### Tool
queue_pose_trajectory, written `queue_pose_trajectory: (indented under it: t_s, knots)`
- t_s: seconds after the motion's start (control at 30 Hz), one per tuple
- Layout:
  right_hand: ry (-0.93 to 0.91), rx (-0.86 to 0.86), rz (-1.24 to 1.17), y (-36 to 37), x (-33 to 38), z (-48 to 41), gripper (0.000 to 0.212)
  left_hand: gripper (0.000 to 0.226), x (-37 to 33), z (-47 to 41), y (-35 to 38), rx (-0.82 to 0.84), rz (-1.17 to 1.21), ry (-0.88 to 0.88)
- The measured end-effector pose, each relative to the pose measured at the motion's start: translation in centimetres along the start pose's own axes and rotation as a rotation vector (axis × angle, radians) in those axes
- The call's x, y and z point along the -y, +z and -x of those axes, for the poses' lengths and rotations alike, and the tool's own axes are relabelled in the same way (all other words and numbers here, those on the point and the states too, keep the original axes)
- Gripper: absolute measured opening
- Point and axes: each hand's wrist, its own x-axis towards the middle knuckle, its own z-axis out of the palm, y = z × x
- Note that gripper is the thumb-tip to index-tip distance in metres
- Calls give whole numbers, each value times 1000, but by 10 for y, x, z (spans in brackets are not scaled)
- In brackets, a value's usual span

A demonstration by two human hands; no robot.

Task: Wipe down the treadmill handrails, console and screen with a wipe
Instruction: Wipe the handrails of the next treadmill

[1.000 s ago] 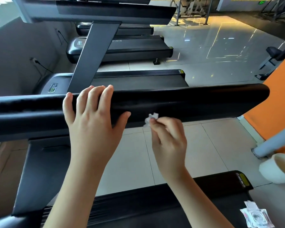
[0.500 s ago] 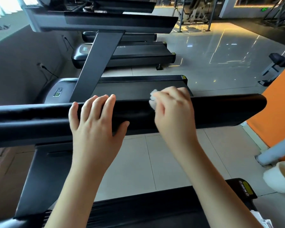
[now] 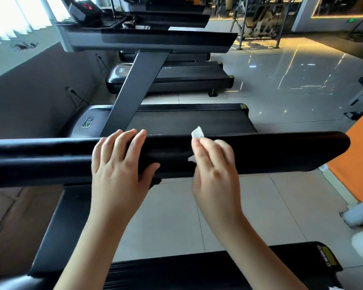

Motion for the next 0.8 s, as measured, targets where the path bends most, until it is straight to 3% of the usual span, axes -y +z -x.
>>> queue_pose_trajectory:
  t_s: [0.1, 0.3, 0.47, 0.63, 0.8]
  knots:
    - [-98, 82, -52, 6, 13, -1, 41, 59, 2, 1, 1, -30, 5, 19]
    - [-75, -26, 15, -3, -18, 15, 31, 62, 5, 1, 2, -21, 23, 37]
    - [-258, -10, -67, 18, -4, 25, 21, 59, 19, 3, -4, -40, 71, 33]
    - [-163, -96, -93, 18, -21, 35, 18, 58, 39, 9, -12, 0, -37, -20]
    - [-337, 21, -71, 35, -6, 36, 18, 56, 38, 8, -10, -28, -38, -17]
